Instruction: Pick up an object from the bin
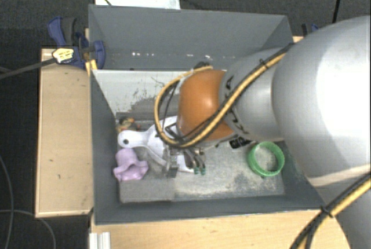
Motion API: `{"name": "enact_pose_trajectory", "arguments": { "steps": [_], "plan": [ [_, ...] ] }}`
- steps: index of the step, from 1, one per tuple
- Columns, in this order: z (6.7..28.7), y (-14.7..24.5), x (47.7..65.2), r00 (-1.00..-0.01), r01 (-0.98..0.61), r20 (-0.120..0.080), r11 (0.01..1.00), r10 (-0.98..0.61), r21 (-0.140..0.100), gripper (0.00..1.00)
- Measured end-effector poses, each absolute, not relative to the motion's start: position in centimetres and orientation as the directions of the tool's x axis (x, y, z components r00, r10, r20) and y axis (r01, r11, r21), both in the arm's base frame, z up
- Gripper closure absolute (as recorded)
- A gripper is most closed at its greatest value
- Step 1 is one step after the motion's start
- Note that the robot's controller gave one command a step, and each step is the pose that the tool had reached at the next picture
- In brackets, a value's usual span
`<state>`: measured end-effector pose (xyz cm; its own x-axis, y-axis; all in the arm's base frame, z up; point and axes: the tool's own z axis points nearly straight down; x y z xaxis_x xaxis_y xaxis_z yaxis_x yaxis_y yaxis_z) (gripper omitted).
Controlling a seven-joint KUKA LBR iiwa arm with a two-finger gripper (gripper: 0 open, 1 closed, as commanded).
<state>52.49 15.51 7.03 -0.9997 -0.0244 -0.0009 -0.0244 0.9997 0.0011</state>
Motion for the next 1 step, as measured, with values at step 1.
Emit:
{"name": "enact_pose_trajectory", "arguments": {
  "steps": [1],
  "plan": [
    [7.07, 15.52, 52.48, -1.0, -0.025, -0.001, 1.0, -0.025, 0.001, 1.0]
  ]
}}
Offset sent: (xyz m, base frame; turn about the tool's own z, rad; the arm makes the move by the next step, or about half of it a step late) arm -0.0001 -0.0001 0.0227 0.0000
